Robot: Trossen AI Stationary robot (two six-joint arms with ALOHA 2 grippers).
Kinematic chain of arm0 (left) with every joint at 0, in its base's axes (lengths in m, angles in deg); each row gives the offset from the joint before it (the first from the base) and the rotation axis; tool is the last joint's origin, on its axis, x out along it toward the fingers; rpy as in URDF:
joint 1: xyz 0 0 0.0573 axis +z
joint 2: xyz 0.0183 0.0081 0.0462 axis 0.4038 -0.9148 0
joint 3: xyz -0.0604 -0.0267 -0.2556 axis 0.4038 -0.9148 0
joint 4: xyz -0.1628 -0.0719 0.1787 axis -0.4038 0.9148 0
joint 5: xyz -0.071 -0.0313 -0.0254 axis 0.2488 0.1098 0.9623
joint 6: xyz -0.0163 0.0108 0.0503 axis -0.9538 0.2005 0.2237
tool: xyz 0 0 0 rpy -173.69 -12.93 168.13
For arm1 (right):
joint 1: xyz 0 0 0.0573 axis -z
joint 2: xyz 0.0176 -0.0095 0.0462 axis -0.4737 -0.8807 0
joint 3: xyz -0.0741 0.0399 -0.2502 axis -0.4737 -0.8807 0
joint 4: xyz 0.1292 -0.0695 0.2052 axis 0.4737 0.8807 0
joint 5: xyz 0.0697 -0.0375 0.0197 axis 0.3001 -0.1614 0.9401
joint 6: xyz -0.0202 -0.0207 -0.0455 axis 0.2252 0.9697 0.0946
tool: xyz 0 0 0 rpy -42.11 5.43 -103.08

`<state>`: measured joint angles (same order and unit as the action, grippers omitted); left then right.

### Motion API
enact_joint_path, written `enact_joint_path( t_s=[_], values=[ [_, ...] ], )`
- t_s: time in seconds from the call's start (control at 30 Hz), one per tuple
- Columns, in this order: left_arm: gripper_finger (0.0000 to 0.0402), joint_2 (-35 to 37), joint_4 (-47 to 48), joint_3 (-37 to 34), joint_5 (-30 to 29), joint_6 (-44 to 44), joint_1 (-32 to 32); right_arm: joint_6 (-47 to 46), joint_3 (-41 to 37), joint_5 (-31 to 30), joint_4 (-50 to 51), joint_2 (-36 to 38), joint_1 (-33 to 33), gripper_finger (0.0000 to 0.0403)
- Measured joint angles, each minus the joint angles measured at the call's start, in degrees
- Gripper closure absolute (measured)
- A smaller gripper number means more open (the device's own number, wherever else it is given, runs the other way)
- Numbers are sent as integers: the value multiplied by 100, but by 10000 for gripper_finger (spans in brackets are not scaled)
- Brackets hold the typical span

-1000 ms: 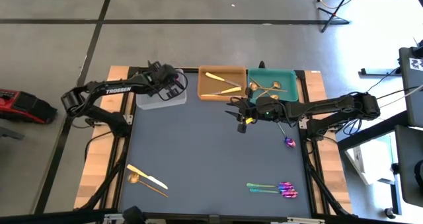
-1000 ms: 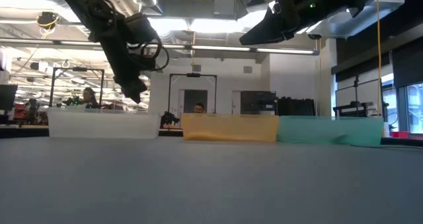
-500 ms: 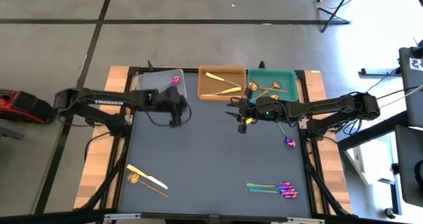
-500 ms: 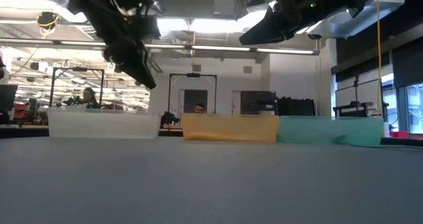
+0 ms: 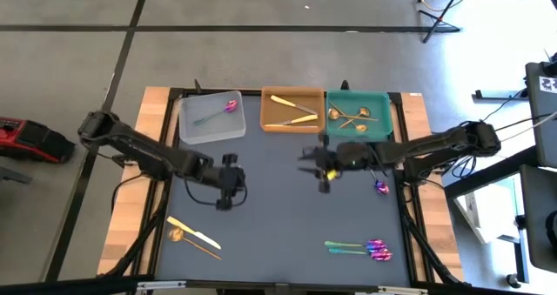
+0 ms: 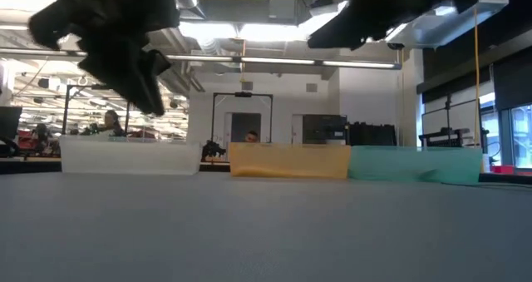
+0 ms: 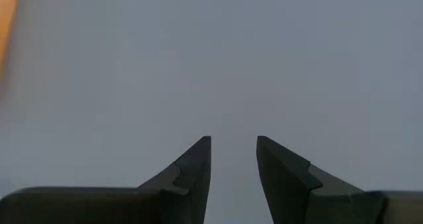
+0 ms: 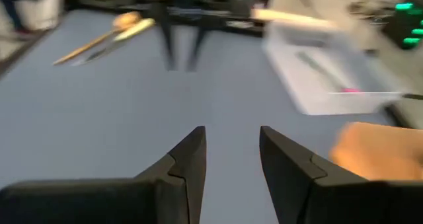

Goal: Sort silverware by color (type)
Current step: Put the iridescent blue spoon into the transparent bin

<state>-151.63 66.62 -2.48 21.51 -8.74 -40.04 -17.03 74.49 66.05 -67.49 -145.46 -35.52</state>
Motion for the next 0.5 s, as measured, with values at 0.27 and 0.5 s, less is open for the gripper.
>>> enact_joint_path(
  t_s=[0.27,0.5],
  values=[
    [285,-888,-797,0,-595,-867,-1011,-964,-2,2,1421,18,-1444,271],
    [285,-1654,-2498,0,-761,-754,-1299,-1618,-2,-154,1836,18,-2300,271]
  ],
)
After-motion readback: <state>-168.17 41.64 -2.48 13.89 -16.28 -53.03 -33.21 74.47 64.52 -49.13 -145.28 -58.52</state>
